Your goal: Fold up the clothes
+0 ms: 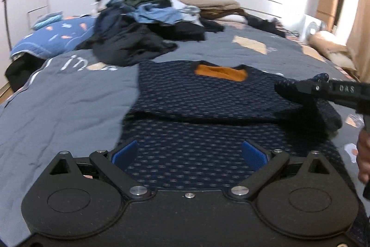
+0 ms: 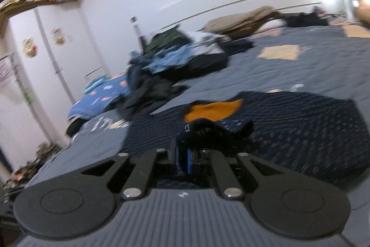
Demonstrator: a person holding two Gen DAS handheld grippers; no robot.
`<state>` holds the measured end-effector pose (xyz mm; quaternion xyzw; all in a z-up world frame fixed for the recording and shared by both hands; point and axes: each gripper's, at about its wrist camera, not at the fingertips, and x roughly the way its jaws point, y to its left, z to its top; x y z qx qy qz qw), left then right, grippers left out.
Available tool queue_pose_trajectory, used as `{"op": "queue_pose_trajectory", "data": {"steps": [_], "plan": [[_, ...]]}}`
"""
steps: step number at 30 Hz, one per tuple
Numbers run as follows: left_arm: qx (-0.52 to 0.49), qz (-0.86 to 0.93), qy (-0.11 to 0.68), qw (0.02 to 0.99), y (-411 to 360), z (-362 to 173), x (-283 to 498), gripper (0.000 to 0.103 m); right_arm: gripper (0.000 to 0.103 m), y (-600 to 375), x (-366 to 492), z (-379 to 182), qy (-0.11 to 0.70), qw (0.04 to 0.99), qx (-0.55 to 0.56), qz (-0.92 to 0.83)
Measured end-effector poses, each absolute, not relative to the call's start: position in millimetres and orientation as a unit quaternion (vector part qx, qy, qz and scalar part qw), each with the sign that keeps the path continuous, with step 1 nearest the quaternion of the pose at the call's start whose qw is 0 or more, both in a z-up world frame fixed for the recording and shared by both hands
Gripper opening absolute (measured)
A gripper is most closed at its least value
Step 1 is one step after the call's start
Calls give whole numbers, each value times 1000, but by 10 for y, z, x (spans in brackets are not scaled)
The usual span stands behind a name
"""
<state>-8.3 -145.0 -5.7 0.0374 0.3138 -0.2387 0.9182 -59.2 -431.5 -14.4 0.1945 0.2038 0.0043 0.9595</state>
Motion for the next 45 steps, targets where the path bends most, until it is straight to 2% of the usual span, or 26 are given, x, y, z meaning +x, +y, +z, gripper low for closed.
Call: {"op": "queue_pose_trajectory", "data": {"steps": [6,10,13,14,17,23,30,33,36,37,45], "plan": [[36,-231,320,918,-1342,-64,-51,97,15,-3874,-409,-386,271,948,161,44],[29,-227,323,919,-1292,-58,-42,97,27,-3708,-497,-418,299,944,128,63],[26,-226,327,917,-1317,-96,18,97,41,-3666,-594,-330,288,950,101,66],[27,-226,329,916,-1333,-111,23,97,43,-3652,-619,-317,285,952,91,69],[34,-225,335,914,-1380,-164,42,97,44,-3677,-672,-319,290,951,76,82],[24,-232,347,908,-1404,-265,139,97,44,-3990,-694,-343,306,938,137,88],[-55,-296,363,882,-1493,-439,287,97,48,-4331,-813,-364,295,935,189,58],[-73,-309,366,875,-1557,-519,340,93,52,-4413,-857,-349,280,937,199,59],[-47,-309,361,879,-1672,-579,363,72,59,-4502,-891,-315,262,940,210,58],[-37,-312,360,879,-1715,-597,374,70,61,-4529,-902,-306,257,941,213,56],[-54,-317,389,863,-1973,-744,644,70,68,-4721,-941,-229,237,941,237,44]]}}
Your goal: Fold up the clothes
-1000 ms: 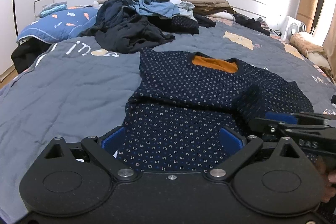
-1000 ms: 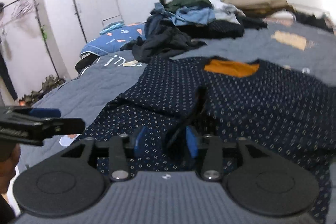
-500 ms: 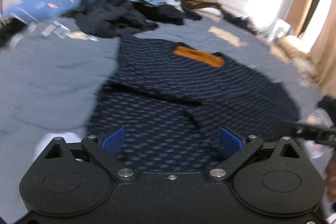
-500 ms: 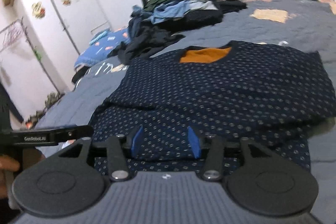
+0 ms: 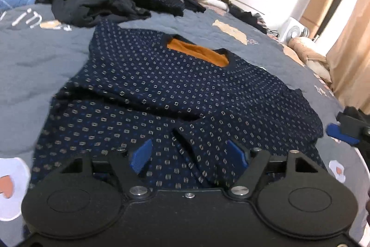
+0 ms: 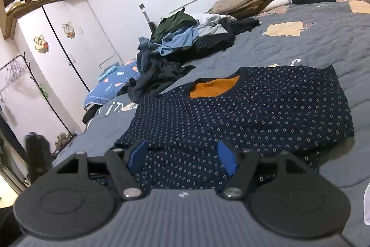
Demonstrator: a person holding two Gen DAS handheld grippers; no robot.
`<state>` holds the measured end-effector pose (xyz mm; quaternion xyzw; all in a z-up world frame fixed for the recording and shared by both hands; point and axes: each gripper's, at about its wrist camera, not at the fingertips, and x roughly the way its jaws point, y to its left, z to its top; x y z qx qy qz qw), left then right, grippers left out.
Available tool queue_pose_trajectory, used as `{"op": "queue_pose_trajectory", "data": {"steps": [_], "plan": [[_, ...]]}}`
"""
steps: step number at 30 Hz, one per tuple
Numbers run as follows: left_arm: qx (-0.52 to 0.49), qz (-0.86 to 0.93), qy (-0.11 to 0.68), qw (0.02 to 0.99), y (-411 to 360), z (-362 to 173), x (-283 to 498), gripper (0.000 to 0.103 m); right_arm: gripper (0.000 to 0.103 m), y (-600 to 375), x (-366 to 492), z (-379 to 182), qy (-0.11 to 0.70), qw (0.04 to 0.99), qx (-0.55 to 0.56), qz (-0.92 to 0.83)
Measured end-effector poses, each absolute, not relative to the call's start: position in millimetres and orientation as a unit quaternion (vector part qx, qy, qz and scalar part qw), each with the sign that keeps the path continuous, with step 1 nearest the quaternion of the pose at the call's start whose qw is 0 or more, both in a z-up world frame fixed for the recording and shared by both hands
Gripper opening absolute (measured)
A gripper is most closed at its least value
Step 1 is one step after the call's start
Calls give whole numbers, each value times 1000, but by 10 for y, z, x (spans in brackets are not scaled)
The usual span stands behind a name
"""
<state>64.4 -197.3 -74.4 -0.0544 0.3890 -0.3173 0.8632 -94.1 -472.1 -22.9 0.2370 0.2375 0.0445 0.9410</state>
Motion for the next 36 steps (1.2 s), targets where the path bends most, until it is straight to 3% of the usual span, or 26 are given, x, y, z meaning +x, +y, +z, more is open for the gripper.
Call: {"op": "queue_pose_trajectory", "data": {"steps": [2,4,9,12,18,26,31,36], "plan": [[-69,-311,403,858,-2008,-822,735,69,68,-4737,-931,-230,236,940,241,46],[-81,-311,408,854,-2034,-881,798,56,69,-4734,-913,-233,238,940,242,47],[-91,-311,413,851,-2119,-934,865,52,69,-4752,-890,-250,240,937,250,44],[-74,-323,408,851,-2188,-928,864,17,69,-4761,-886,-257,241,936,253,41],[-58,-314,386,865,-2219,-848,827,13,70,-4796,-887,-264,239,935,261,33],[65,-353,294,886,-2300,-168,885,11,70,-4840,-885,-284,241,932,269,29],[96,-308,267,908,-2265,191,1389,11,70,-4847,-871,-306,246,931,269,26],[113,-246,282,920,-2164,211,1968,11,70,-4880,-844,-320,248,930,270,21]]}}
